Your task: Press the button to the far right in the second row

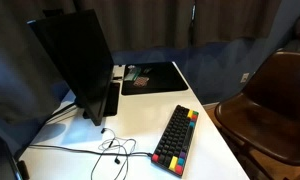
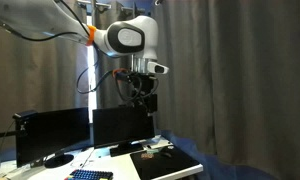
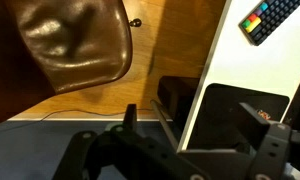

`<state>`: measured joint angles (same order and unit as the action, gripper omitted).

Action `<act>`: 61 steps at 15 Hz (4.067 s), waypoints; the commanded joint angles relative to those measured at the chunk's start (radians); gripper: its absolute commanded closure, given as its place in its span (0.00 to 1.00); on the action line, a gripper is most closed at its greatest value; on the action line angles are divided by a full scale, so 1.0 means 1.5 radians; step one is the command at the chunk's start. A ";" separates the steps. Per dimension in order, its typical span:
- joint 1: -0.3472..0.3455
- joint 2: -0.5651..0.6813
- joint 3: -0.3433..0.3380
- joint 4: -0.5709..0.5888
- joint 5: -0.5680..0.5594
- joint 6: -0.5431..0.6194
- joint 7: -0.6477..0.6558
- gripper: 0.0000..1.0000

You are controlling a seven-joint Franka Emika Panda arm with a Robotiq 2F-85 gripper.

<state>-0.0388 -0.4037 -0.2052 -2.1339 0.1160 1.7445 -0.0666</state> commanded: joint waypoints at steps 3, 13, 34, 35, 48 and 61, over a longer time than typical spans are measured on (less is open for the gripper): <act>-0.017 0.002 0.014 0.002 0.006 -0.002 -0.006 0.00; 0.104 0.072 0.152 -0.086 0.033 0.062 -0.070 0.00; 0.211 0.309 0.315 -0.117 0.031 0.362 -0.131 0.00; 0.211 0.315 0.317 -0.119 0.042 0.378 -0.138 0.00; 0.200 0.432 0.370 -0.124 0.099 0.577 -0.224 0.30; 0.158 0.521 0.430 -0.121 0.067 0.733 -0.223 1.00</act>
<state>0.2242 0.3443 0.4078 -2.3255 0.2312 2.7965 -0.3985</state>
